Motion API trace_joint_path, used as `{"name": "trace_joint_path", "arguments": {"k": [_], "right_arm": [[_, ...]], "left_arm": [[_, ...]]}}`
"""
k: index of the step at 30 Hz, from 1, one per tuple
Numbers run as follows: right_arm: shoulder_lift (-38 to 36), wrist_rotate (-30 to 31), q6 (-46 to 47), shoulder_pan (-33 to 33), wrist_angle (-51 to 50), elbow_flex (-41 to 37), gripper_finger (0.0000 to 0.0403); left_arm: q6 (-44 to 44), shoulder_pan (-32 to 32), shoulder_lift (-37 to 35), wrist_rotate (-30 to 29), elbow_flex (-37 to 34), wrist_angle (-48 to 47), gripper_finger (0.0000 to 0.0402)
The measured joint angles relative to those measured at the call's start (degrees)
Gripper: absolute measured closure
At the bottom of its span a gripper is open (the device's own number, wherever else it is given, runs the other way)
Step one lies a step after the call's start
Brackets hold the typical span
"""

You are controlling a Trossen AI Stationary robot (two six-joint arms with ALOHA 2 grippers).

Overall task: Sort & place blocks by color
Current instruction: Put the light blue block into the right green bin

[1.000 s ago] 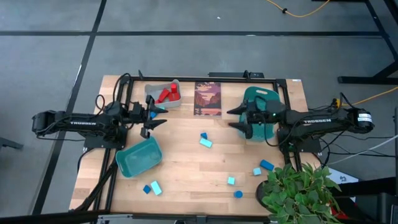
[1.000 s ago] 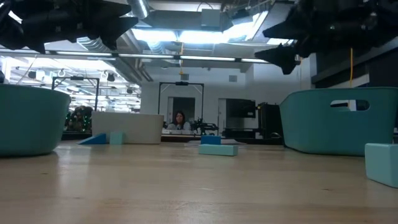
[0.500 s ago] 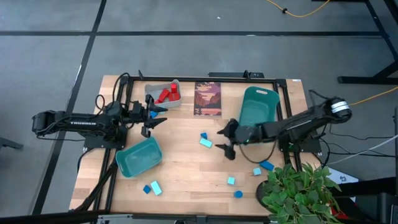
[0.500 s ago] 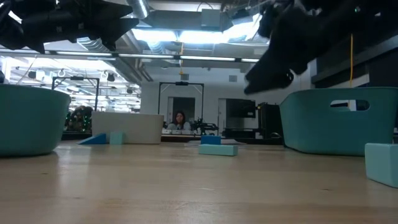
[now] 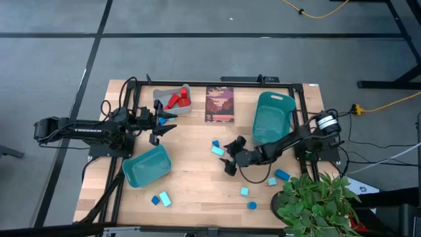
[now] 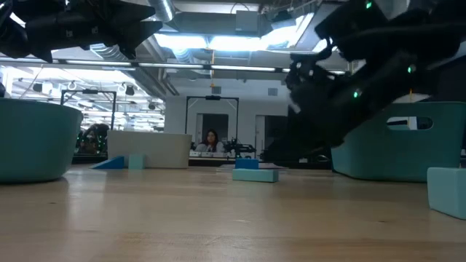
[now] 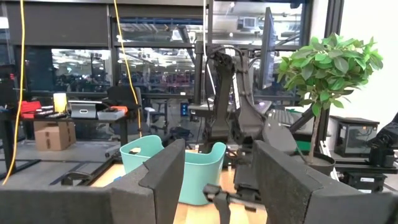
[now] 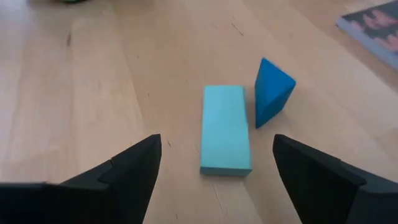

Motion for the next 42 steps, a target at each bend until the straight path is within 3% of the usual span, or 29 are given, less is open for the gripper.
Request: {"name": "trace_joint_path", "arguments": {"k": [10,13,18,33,42], "right_arm": [[7.69,2.73,2.60,0.06,5.54,0.24,0.0109],[8.47,5.11,2.89,0.48,5.41,0.22,0.0155],[8.46,6.50,3.04,0.68,4.86,0.16,0.0275],[7.17,3.73,0.48,0.98,3.68,0.06,0.0273],[-3.08,-3.28,-3.62,1.95,-7.48,-2.79,0.0273]], "left_arm": [[0.00,0.00,0.02,0.00,0.02,0.04,0.0221],[0.00,0.00,0.02,-0.20,0.02,0.04,0.0221],[0.02,0.00,0.02,-1.36,0.02,0.07,0.0221],[-0.08,0.01,0.02,-1.50,0.04,0.05,0.0221],[-2.86,0.00,0.02,-1.49,0.04,0.22,0.0221]]}}
